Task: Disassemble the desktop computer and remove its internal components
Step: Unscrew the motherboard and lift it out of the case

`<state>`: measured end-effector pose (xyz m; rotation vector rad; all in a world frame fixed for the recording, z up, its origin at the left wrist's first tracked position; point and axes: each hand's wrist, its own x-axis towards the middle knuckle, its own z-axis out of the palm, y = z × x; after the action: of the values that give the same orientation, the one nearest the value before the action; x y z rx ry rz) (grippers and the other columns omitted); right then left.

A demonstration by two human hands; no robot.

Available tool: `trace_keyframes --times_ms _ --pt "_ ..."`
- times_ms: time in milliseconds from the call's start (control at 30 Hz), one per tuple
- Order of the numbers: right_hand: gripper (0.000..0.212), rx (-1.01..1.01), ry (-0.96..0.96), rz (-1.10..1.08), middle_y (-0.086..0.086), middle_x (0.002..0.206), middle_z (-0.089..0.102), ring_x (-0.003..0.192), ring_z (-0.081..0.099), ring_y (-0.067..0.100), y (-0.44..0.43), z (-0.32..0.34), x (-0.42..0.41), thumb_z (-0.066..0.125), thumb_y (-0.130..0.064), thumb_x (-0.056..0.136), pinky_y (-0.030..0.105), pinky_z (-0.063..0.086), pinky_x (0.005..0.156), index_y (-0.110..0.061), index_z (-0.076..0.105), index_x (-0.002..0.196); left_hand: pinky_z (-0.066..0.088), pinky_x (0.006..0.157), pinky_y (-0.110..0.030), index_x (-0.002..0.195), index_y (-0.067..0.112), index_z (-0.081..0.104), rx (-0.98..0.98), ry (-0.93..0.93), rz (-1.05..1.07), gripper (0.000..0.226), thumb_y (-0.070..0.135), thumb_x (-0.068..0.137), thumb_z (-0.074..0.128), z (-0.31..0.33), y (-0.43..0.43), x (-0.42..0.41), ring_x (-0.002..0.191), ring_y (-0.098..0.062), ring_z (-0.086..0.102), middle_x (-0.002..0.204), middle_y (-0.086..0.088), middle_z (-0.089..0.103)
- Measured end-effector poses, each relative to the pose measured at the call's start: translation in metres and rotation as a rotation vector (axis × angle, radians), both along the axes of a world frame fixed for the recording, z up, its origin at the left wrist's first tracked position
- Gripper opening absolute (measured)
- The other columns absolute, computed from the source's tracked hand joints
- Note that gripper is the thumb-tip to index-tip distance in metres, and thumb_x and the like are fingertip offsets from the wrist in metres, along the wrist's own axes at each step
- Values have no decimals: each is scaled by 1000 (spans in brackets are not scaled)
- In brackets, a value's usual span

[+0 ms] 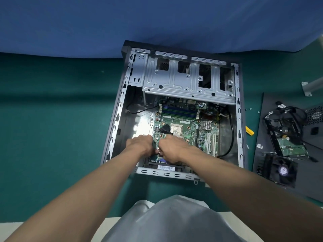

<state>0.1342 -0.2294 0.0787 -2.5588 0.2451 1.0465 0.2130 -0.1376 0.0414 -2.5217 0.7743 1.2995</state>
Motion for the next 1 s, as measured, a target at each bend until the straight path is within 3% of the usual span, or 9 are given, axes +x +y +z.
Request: trace_keyframes --times_ms 200,300,433,567,633,733,800,900,1000 --pt "25 70 -12 -3 3 82 51 79 59 22 4 7 2 55 -6 88 37 53 72 -18 46 68 38 74 -32 106 24 58 13 -24 -34 18 32 90 56 7 -1 -1 87 -17 53 98 4 59" --pt "28 81 -87 -70 0 80 44 84 56 24 -3 21 3 56 -13 91 38 48 69 -21 43 68 36 77 -31 106 28 59 -1 -17 -40 26 49 91 54 11 0 -1 93 -19 55 109 4 62" --pt "13 229 -196 -181 4 97 60 84 60 21 -26 60 -4 50 -14 97 40 54 81 -15 63 99 37 76 -28 94 33 57 -89 -15 -7 24 55 87 61 12 5 0 85 -16 51 101 6 62" --pt "24 221 -512 -277 -9 93 66 79 60 6 -63 118 -27 47 -27 98 29 51 79 -21 65 113 40 75 -32 121 23 44 -146 -154 -109 56 55 81 67 19 0 -2 90 -18 53 105 2 59" --pt "22 161 -734 -353 -9 90 66 85 57 11 -85 141 -49 47 -24 99 29 45 79 -19 66 111 44 79 -34 126 22 40 -145 -181 -185 64 53 80 71 20 -6 -6 101 -20 58 114 0 61" --pt "16 23 -1021 -494 -3 89 67 86 55 17 -120 161 -88 51 -17 97 33 44 77 -15 65 106 43 76 -33 121 20 45 -153 -218 -293 45 39 86 67 18 -16 -9 105 -21 59 119 -2 61" --pt "13 -37 -1141 -609 -3 86 66 83 58 8 -144 163 -114 53 -12 96 24 45 77 -13 63 105 42 75 -31 115 22 50 -145 -216 -315 33 35 88 64 18 -20 -11 103 -19 59 117 -1 61" --pt "11 -115 -1128 -727 -8 79 62 72 54 -9 -183 148 -148 52 -11 96 6 37 67 -13 60 103 41 70 -27 113 25 55 -95 -180 -302 31 38 86 65 18 -25 -16 93 -16 57 113 1 60" --pt "11 -127 -966 -845 0 83 67 71 58 11 -218 109 -174 48 -12 98 29 46 71 -13 58 103 42 68 -26 105 24 58 -75 -160 -269 23 35 87 66 16 -28 -20 84 -14 55 103 3 60"
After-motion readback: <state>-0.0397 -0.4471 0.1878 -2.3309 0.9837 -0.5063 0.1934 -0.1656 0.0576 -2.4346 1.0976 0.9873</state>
